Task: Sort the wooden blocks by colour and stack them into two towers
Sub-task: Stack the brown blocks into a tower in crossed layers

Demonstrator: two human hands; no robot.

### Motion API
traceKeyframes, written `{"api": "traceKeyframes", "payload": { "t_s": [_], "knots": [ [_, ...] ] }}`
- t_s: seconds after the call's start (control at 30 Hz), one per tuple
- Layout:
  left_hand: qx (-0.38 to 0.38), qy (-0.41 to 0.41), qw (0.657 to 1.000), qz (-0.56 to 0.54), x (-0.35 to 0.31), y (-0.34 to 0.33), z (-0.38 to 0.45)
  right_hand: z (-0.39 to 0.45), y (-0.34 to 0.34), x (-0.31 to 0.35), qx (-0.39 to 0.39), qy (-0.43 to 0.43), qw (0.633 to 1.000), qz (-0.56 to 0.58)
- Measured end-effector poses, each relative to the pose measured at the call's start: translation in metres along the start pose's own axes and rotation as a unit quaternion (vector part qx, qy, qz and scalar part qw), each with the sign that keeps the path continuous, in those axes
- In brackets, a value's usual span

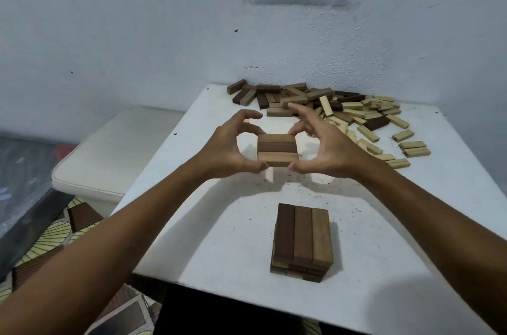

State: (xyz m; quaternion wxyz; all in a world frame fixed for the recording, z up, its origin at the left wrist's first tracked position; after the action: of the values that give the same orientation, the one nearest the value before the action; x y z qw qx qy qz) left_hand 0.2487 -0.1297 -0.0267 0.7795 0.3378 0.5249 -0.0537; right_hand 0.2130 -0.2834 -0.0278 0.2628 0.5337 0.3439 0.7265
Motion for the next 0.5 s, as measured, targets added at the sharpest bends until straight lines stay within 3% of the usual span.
{"api": "traceKeyframes", "payload": {
  "t_s": [0.5],
  "knots": [
    [-0.015,-0.015,0.993,-0.112,-0.044,-0.037,-0.075,-0.107,0.011,0.036,-0.077,-0.017,0.993,0.092]
  ]
}}
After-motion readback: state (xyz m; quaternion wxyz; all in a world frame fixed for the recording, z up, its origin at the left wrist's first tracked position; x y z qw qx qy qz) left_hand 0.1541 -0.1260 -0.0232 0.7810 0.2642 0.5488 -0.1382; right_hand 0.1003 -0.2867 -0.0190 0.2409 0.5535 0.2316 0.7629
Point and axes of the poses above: each hand's wrist, its own z-axis towards the middle knuckle, its own y-axis out of the back of the hand, x = y × z, the point moved 10 cm from there along z, towards the middle knuckle, and after that the axes turned 9 degrees about -z, right-handed, at the moved point
